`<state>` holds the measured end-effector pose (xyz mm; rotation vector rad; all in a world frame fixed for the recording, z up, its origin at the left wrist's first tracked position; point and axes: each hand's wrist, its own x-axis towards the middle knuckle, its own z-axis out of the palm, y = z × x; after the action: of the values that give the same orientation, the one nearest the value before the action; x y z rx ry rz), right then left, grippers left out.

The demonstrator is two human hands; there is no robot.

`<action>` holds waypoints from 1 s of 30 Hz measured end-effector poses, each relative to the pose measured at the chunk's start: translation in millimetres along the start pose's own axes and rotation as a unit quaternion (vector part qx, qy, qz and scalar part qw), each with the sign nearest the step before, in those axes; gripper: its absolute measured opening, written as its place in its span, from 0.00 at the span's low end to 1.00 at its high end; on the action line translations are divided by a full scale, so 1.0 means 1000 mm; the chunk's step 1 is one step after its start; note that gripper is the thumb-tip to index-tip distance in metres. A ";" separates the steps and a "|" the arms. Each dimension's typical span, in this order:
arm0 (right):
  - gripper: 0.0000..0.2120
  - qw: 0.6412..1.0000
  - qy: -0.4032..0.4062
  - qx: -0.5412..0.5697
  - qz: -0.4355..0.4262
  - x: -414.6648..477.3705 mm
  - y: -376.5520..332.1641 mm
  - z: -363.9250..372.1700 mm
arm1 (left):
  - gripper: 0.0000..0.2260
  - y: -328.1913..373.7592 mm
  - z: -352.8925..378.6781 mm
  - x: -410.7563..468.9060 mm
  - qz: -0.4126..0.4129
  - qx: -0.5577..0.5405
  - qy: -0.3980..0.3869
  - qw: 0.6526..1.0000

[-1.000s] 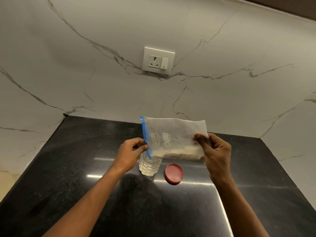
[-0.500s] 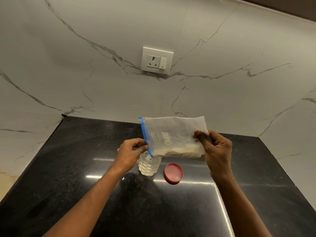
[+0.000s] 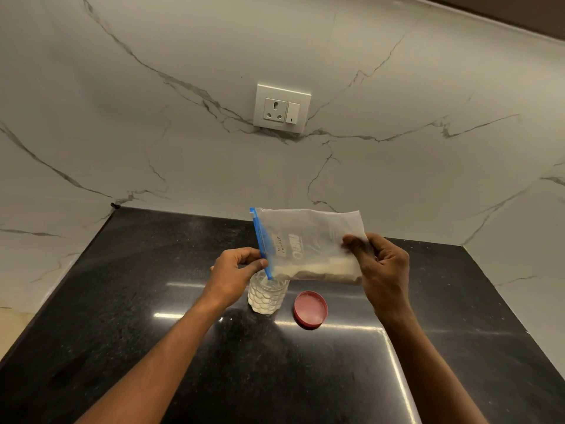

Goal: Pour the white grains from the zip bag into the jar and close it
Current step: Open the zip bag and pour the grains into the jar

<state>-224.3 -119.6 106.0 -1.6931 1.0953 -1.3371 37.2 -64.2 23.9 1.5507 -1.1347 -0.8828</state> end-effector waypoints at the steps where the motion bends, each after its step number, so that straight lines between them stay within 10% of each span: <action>1: 0.04 1.000 0.009 -0.001 -0.002 0.000 0.000 0.000 | 0.08 0.000 0.000 0.000 0.000 0.000 0.001 1.000; 30: 0.06 1.000 0.019 -0.007 -0.012 0.000 -0.003 -0.008 | 0.08 0.004 0.001 0.001 0.013 -0.002 0.006 1.000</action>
<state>-231.9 -118.4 110.7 -1.7026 1.1114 -1.3853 35.1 -65.7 27.9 1.5322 -1.1409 -0.8560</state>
